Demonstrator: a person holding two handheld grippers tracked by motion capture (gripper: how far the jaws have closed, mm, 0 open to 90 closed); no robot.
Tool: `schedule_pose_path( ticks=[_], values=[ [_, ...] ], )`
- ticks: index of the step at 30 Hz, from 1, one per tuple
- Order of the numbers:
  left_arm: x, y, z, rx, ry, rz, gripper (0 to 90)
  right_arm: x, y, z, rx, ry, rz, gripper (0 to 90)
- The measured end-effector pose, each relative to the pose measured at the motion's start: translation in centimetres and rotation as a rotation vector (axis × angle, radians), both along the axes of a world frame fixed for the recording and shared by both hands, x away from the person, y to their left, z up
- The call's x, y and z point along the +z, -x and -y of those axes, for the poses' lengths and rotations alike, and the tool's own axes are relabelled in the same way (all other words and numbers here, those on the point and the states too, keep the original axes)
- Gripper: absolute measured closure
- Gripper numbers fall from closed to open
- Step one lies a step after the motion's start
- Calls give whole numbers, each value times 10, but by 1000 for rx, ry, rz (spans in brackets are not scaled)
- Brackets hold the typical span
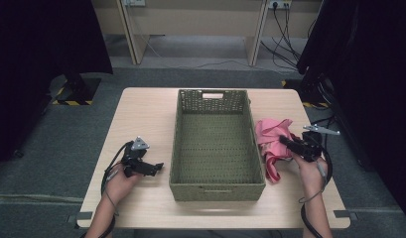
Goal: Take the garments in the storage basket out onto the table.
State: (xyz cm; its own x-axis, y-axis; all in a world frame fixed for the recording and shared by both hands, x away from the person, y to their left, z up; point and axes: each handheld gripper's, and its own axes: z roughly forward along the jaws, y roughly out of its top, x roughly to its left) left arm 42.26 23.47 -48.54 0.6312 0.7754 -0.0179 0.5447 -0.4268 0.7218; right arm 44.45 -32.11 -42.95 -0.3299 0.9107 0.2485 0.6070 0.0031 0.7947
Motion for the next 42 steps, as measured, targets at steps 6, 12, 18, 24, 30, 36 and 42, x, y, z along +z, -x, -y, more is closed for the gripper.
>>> schedule_pose_path(
  ticks=[6,12,18,24,30,36,42],
  values=[
    [0,0,0,0,0,0,4,-6,-2,-2,17,10,4,677],
    [0,0,0,-1,0,0,4,-8,0,2,20,9,28,538],
    [0,0,0,-1,0,0,4,-5,5,9,27,8,66,437],
    [0,0,0,-1,0,-1,4,-7,10,12,31,19,65,403],
    [0,0,0,-1,0,-1,4,-6,19,10,50,46,74,362],
    [0,0,0,-1,0,-1,4,-8,25,11,48,52,68,334],
    [0,0,0,-1,0,-1,4,-11,32,12,59,69,67,317]
  ],
)
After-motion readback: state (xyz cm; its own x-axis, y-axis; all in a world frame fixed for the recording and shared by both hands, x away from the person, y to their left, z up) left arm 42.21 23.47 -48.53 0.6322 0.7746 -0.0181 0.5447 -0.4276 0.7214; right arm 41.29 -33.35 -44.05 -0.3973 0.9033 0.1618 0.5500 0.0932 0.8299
